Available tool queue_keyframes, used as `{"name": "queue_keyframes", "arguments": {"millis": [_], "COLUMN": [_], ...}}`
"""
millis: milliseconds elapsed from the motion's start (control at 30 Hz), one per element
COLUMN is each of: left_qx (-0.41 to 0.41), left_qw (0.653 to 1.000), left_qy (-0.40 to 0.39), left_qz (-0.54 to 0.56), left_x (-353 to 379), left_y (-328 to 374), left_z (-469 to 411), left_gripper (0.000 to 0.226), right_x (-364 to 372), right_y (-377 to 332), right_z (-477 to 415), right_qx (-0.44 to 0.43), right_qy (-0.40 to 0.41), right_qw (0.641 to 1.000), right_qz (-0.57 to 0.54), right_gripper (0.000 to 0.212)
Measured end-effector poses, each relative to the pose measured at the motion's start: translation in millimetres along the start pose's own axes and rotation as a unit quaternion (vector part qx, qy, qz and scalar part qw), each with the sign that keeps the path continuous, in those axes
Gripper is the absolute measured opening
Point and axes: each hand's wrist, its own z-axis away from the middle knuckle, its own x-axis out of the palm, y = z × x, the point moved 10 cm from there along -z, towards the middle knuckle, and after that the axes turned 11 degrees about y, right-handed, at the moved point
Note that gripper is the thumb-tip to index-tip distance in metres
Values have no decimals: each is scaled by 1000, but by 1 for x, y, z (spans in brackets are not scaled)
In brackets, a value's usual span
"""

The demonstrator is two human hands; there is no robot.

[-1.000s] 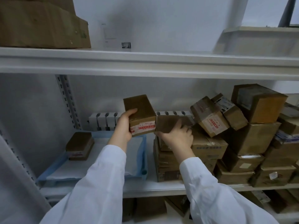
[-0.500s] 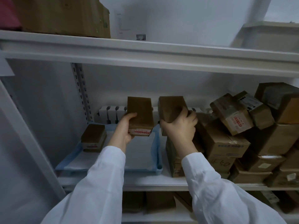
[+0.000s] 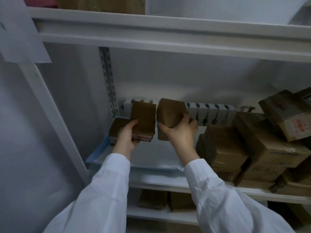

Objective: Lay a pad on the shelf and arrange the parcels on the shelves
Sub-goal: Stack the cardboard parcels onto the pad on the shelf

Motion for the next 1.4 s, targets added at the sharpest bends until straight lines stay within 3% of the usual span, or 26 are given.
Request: {"name": "queue_keyframes", "arguments": {"millis": [367, 667, 933, 1167, 1233, 1400], "left_qx": [-65, -94, -122, -151, -135, -14], "left_qw": [997, 993, 990, 984, 987, 997], "left_qy": [33, 63, 31, 74, 68, 16], "left_qz": [-9, 41, 60, 60, 58, -81], "left_x": [-8, -6, 5, -9, -9, -10], "left_y": [-24, -53, -58, -62, -59, -41], "left_z": [-36, -70, -102, -115, -119, -120], "left_gripper": [65, 68, 48, 65, 69, 74], "right_x": [61, 81, 92, 103, 105, 109], "right_y": [18, 31, 10, 5, 3, -4], "right_z": [-23, -40, -55, -49, -48, -44], "right_qx": [22, 19, -1, 3, 0, -15], "right_qy": [-103, -78, -43, -41, -42, -47], "right_qw": [994, 997, 999, 999, 999, 999], "right_qz": [-5, 6, -4, 1, 0, 5], "right_gripper": [105, 103, 101, 100, 100, 101]}}
